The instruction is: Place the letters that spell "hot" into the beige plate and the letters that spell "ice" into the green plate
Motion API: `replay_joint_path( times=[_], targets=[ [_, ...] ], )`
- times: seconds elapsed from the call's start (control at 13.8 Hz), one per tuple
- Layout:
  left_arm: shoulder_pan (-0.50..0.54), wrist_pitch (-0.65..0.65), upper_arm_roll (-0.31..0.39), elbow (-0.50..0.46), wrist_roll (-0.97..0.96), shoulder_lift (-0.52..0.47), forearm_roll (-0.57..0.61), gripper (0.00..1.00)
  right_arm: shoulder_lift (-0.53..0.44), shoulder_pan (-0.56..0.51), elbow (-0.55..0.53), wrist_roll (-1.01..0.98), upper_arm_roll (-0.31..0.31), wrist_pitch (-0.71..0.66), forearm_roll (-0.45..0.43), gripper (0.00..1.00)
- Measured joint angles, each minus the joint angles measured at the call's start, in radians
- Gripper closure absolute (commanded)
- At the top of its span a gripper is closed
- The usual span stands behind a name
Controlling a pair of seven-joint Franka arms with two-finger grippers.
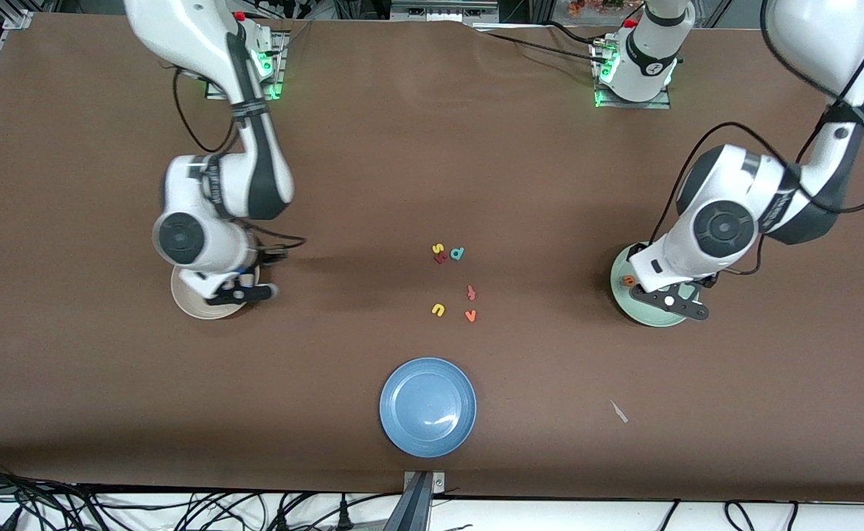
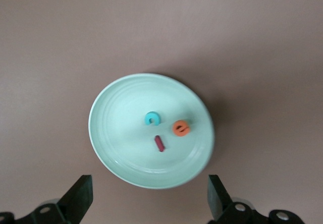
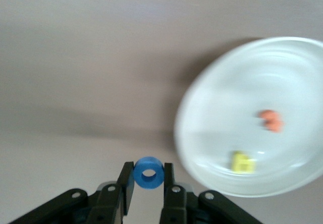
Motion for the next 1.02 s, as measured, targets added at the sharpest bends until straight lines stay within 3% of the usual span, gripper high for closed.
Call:
replay_joint_path(
  times=[0.15,0.22,0.29,0.51,0.65,0.87,1.02],
  targets=[
    [0.0,-0.068,-0.019,0.103,0.001,-0.013,-0.039,0.0,-0.007,-0.004,-0.045,-0.116,-0.051,0.034,0.0,0.9],
    [0.0,-0.111,-0.034,0.158,0.0,-0.016,-0.043,0.0,-0.007,-0.004,-0.069,-0.163,-0.062,0.074,0.0,0.6],
    [-0.001,-0.17,-0.047,0.219,-0.001,-0.019,-0.043,0.0,-0.007,-0.004,-0.094,-0.194,-0.067,0.12,0.0,0.01],
    [0.001,-0.352,-0.058,0.416,0.002,-0.038,-0.052,0.0,-0.007,0.004,-0.121,-0.147,-0.066,0.168,0.017,0.0],
    [-0.007,-0.386,-0.028,0.474,0.003,-0.075,-0.117,0.0,-0.009,0.019,-0.072,-0.034,-0.066,0.095,0.019,0.0],
    [-0.109,-0.406,0.146,0.443,0.003,-0.179,-0.278,0.0,-0.013,0.023,0.083,0.101,-0.068,-0.089,0.019,0.0],
    [-0.201,-0.405,0.279,0.41,0.003,-0.243,-0.309,0.0,-0.019,0.022,0.164,0.188,-0.069,-0.162,0.019,0.0]
  ],
)
